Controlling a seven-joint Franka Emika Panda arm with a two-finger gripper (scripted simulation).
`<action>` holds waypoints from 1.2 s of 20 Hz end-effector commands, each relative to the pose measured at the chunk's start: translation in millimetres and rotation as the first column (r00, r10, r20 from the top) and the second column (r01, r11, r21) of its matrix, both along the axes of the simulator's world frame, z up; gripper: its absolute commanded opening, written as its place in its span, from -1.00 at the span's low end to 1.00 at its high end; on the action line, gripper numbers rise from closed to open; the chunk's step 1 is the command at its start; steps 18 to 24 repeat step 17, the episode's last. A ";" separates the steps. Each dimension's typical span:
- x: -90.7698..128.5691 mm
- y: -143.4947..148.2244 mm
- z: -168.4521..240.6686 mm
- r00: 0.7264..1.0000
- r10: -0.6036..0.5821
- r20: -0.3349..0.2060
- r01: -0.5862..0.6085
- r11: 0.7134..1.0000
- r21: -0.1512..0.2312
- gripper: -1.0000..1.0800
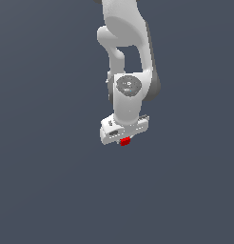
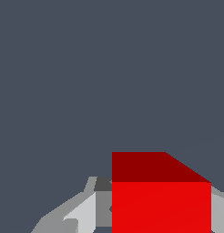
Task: Lift up the red cube by 0.2 meters.
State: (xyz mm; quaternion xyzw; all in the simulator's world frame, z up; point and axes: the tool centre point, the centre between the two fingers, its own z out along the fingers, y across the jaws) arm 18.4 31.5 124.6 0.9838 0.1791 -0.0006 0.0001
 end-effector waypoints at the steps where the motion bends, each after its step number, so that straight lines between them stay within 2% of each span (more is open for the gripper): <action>1: -0.4 0.0 26.5 1.000 0.000 0.001 0.000 1.000 0.000 -1.00; 6: -0.1 0.2 69.4 1.000 0.000 0.001 0.000 1.000 0.001 -1.00; 11: 0.8 0.3 95.8 1.000 0.000 0.001 0.000 1.000 0.001 -1.00; 24: 2.3 0.0 105.6 1.000 0.000 0.001 0.000 1.000 0.001 -1.00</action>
